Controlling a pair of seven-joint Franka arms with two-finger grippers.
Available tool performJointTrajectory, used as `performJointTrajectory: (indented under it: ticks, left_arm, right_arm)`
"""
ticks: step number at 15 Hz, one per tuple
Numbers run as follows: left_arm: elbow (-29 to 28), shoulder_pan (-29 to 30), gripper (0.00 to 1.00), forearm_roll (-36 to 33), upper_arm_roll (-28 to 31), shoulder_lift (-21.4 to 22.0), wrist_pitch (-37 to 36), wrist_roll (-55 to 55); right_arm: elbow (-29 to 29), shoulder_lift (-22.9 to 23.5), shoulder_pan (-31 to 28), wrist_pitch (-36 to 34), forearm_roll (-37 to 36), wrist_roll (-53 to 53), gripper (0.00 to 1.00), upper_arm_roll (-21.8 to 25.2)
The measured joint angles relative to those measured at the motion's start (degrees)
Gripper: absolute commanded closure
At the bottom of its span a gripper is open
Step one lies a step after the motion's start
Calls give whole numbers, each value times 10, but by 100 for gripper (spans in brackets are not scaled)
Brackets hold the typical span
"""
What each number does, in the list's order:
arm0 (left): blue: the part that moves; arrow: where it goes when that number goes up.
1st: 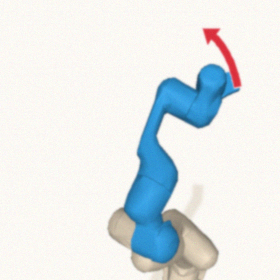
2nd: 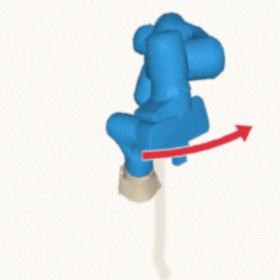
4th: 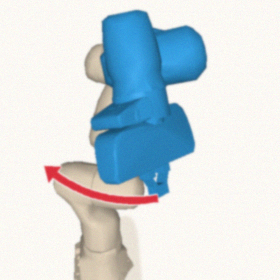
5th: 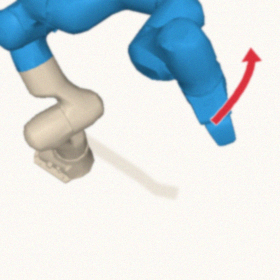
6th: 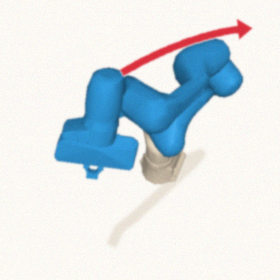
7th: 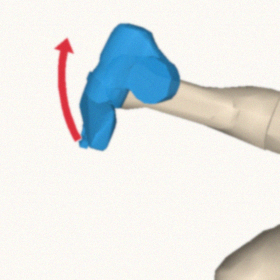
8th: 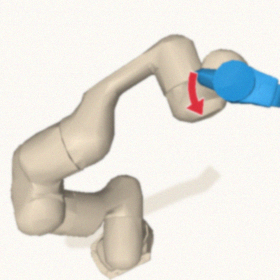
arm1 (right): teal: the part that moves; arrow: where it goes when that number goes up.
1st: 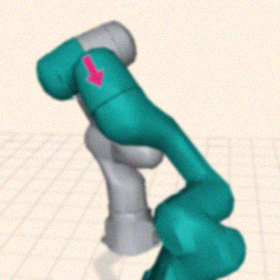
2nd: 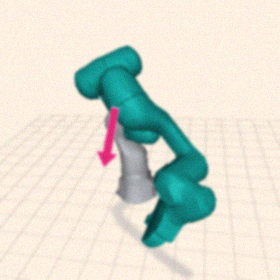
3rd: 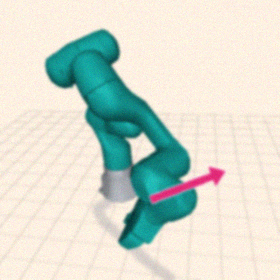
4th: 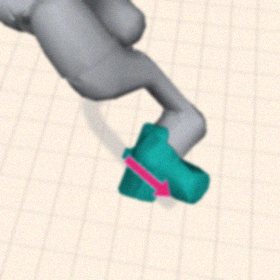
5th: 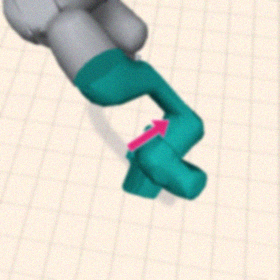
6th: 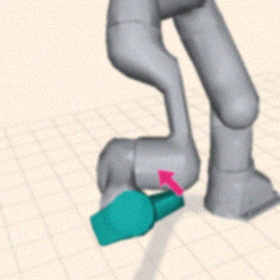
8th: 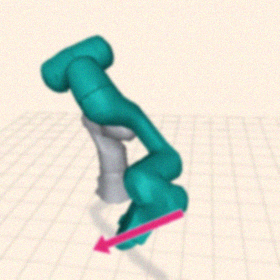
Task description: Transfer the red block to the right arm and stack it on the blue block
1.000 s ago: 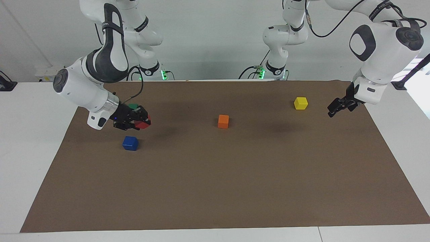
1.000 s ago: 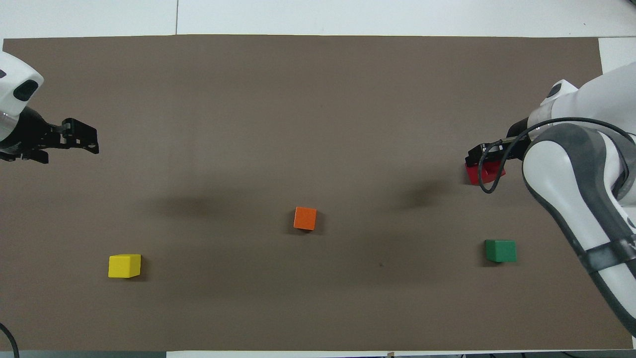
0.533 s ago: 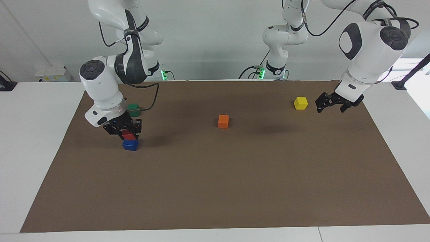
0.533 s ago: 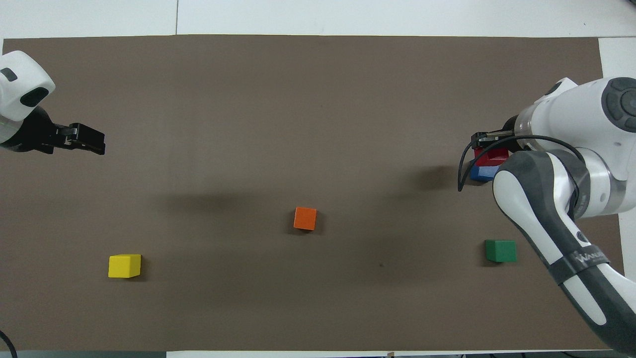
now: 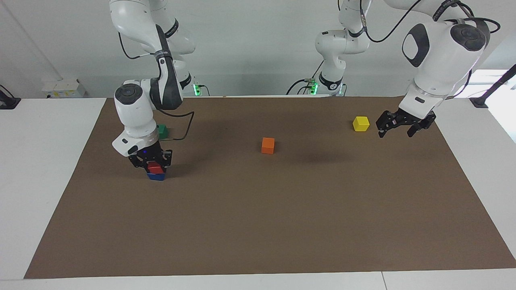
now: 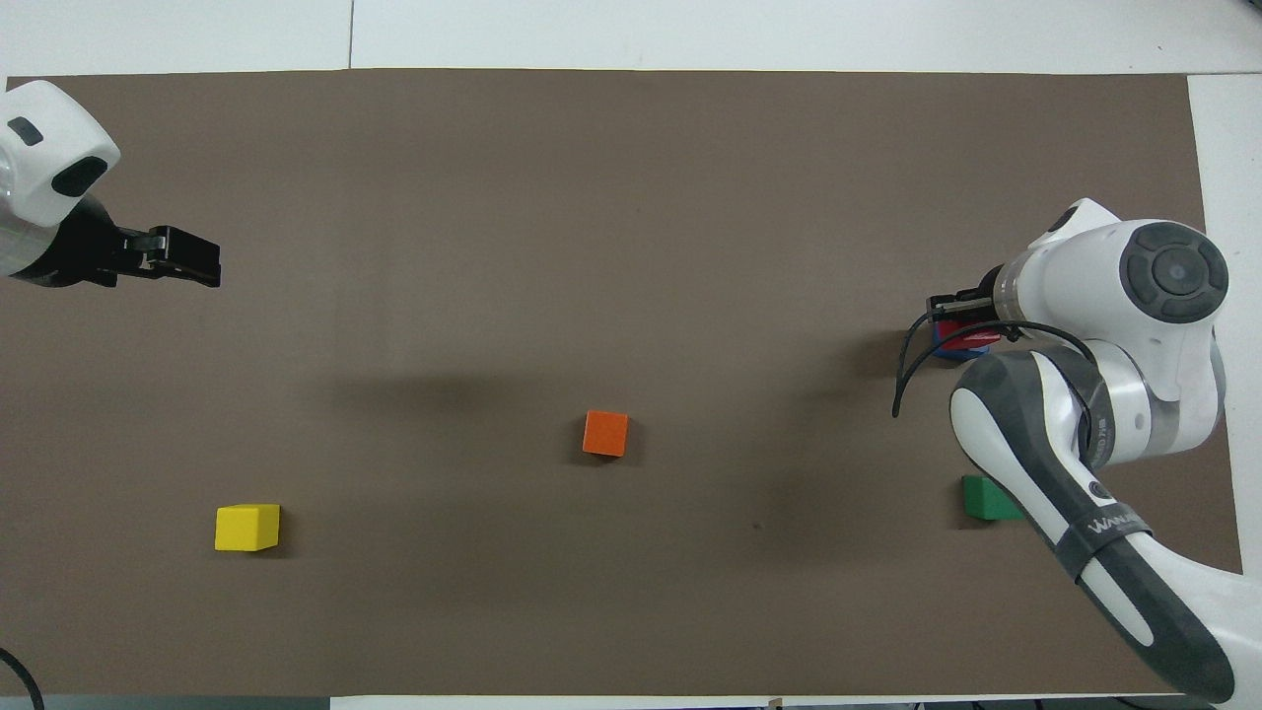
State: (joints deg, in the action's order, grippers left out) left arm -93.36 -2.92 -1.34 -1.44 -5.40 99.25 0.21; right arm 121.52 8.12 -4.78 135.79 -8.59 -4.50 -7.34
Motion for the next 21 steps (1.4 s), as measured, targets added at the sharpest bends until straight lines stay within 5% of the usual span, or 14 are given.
performJointTrajectory:
  ticks: [14, 15, 16, 17, 21]
  left_arm:
    - [0, 0, 0, 0, -8, 11, -23, 10]
    - [0, 0, 0, 0, -8, 12, -23, 10]
    - [0, 0, 0, 0, -8, 13, -23, 11]
    - [0, 0, 0, 0, -7, 15, -23, 11]
    - [0, 2, 0, 0, -1, 31, -31, 16]
  right_arm:
    - [14, -1, -16, 7, -20, -42, 100, 3]
    - [14, -1, -16, 7, -20, -48, 78, 3]
    - [14, -2, -17, 7, -20, -52, 16, 3]
    - [14, -2, -17, 7, -20, -53, 0, 3]
    - [14, -2, -21, 8, -20, -53, 0, 3]
